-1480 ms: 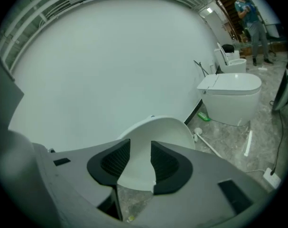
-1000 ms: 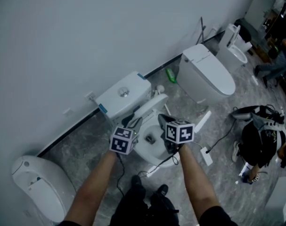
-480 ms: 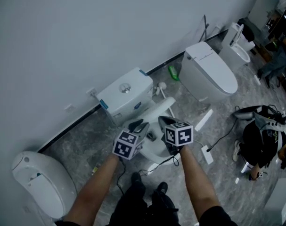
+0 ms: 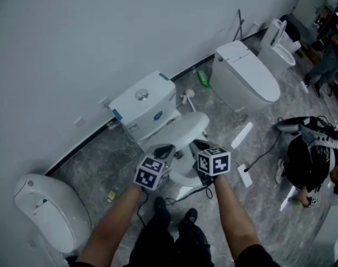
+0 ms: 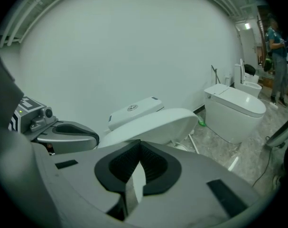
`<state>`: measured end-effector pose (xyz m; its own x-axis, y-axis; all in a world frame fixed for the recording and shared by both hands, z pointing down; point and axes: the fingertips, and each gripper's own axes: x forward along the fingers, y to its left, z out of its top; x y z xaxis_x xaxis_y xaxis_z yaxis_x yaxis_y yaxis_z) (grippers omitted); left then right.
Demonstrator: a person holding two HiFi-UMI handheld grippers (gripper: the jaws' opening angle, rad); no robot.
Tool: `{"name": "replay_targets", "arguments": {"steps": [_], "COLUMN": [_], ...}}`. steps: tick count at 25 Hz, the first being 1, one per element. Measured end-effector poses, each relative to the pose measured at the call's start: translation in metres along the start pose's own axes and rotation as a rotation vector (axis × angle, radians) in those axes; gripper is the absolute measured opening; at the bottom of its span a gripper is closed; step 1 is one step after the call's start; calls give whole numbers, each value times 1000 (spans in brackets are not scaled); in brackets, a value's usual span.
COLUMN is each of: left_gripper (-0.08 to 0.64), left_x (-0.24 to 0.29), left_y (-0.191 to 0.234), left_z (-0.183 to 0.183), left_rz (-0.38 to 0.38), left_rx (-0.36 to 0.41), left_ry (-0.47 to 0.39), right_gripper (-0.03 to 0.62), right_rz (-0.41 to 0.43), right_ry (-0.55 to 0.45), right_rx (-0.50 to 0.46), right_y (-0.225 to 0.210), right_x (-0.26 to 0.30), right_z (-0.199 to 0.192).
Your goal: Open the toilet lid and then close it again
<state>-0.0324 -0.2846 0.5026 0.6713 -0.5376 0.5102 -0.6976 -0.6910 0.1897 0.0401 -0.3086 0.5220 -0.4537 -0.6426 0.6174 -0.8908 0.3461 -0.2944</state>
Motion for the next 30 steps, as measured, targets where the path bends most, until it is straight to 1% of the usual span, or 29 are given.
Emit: {"name": "replay_targets", "arguments": {"steps": [6, 14, 18, 22, 30], "left_gripper": [11, 11, 9, 9, 8], "left_x": [8, 22, 26, 31, 50], "left_y": [-27, -65, -81, -86, -113], "left_z": [-24, -63, -76, -90, -131], "left_rz": [-27, -57, -57, -43, -74], "left_rx": [-2, -3, -17, -36, -66], "left_ry": [41, 112, 121, 127, 182], "right_gripper": [11, 11, 11, 11, 11], "right_rz": [-8, -22, -11, -10, -14], "right_ry": [10, 46, 30, 26, 62], "right_rx": [26, 78, 108, 125, 160], "right_y": [-15, -36, -45, -54, -75], "right_x": [-17, -33, -39, -37, -37], "right_z": [-36, -93, -113, -131, -187]}}
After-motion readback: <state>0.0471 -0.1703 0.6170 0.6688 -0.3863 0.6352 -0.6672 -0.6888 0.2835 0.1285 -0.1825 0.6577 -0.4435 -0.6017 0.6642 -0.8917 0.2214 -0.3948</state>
